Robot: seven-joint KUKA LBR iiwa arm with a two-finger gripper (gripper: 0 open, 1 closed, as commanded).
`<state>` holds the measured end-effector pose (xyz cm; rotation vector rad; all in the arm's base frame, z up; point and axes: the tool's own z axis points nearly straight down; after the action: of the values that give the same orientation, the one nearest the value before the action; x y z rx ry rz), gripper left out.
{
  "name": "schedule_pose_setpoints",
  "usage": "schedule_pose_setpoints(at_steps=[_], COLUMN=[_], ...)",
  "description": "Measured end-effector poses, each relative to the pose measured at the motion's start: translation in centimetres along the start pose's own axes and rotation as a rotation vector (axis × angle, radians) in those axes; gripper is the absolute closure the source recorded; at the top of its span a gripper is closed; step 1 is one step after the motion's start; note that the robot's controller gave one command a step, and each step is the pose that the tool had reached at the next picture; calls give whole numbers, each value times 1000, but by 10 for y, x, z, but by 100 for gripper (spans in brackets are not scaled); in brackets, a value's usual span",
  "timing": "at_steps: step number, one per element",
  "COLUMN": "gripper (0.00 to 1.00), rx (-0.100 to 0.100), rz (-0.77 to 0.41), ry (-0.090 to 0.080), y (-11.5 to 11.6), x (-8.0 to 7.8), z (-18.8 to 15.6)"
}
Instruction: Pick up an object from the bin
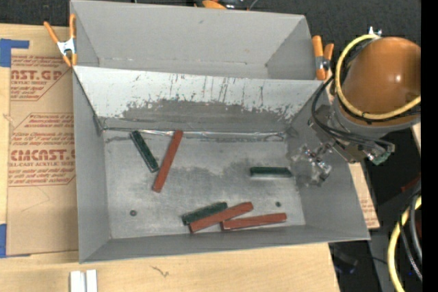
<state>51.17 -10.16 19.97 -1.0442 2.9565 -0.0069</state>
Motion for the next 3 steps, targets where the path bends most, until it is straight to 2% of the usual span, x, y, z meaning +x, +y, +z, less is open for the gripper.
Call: schedule_pose_setpoints(at_steps=[1,2,3], gripper=[100,0,0], rx=[-6,-6,-12], rz=[-4,-4,-386], ry=[2,2,3], y=[2,2,4], x=[-2,-2,-56], z=[5,5,133])
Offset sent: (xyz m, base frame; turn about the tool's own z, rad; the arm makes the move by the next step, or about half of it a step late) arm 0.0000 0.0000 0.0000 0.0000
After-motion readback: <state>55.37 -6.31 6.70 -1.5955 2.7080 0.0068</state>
